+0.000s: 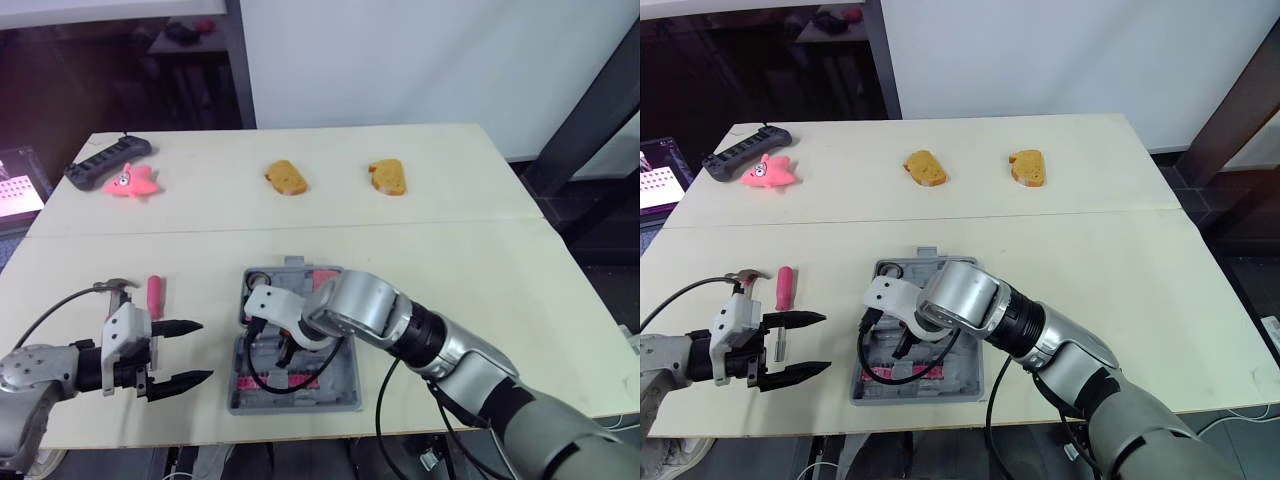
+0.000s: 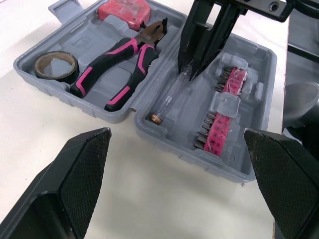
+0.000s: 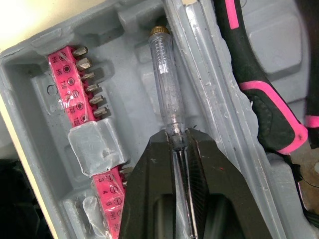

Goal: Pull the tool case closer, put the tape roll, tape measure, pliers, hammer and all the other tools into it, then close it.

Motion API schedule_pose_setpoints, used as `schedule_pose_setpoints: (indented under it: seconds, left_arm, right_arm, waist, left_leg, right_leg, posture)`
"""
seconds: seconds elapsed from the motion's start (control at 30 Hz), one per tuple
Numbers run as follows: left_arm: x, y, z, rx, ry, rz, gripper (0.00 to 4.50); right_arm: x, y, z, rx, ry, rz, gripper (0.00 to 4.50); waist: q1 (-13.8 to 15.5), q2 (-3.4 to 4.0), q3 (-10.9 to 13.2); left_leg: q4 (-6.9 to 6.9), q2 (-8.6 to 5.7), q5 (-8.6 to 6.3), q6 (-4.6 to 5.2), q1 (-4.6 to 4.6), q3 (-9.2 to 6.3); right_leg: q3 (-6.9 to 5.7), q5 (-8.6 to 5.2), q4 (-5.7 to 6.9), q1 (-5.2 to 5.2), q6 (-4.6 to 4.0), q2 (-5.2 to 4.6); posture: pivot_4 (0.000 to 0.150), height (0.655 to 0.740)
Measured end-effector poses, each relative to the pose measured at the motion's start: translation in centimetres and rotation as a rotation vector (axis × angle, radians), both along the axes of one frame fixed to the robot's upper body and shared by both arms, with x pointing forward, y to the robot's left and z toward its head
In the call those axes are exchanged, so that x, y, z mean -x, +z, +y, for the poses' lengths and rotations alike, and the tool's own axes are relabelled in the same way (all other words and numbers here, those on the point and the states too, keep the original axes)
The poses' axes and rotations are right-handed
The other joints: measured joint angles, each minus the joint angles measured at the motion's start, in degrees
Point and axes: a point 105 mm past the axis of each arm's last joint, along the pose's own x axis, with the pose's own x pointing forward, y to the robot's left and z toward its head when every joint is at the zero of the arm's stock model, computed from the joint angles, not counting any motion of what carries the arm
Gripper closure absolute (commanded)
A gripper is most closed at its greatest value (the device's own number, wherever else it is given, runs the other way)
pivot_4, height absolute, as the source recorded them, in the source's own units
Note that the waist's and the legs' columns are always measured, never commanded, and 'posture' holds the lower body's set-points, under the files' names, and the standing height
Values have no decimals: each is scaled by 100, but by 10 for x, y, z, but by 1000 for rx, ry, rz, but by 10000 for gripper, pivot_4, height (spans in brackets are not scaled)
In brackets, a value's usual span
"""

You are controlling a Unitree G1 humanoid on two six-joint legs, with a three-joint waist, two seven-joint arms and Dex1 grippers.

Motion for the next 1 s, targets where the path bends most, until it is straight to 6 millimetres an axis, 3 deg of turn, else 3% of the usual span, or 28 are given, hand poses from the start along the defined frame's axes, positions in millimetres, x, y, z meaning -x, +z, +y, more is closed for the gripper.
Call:
schedule_pose_setpoints:
  seconds: [0.17,0.47,0.63,0.8,0.9,1.0]
  left_arm:
    - [2,-3,1,1,8,21,0]
    - [5,-4,-2,0,6,31,0]
    - [3,-4,-3,4,3,40,0]
    - [0,-3,-5,6,1,42,0]
    - [-1,-1,-6,7,-4,37,0]
    - [-2,-1,-6,8,-5,36,0]
  right_arm:
    - [0,-1,0,-3,-2,0,44696]
    - [5,-3,6,-16,21,14,2102]
    - [2,4,5,-40,12,0,2102]
    - [-6,24,1,-108,-11,-50,2102]
    - [-7,26,0,-128,-14,-51,11106]
    - [-5,24,1,-158,-17,-45,25321]
  waist:
    - [-3,0,0]
    - [1,0,0]
    - [19,0,0]
    - [4,0,0]
    - [-3,0,0]
    - [-1,0,0]
  left_leg:
    - [0,0,0,0,0,0]
    - [0,0,0,0,0,-1]
    - [1,0,0,0,-1,-1]
    - [-2,0,0,0,-1,-1]
    - [-6,0,0,0,-1,-1]
    - [-5,0,0,0,-2,-1]
  right_leg:
    - [0,0,0,0,0,0]
    - [0,0,1,0,0,0]
    - [0,1,1,0,-1,0]
    - [0,0,0,-1,-1,0]
    - [0,0,0,-4,-1,1]
    - [1,0,-1,-3,-1,0]
  posture:
    - [1500,7400]
    - [1500,7400]
    - [1500,7400]
    - [1500,7400]
    - [1500,7400]
    - [1500,7400]
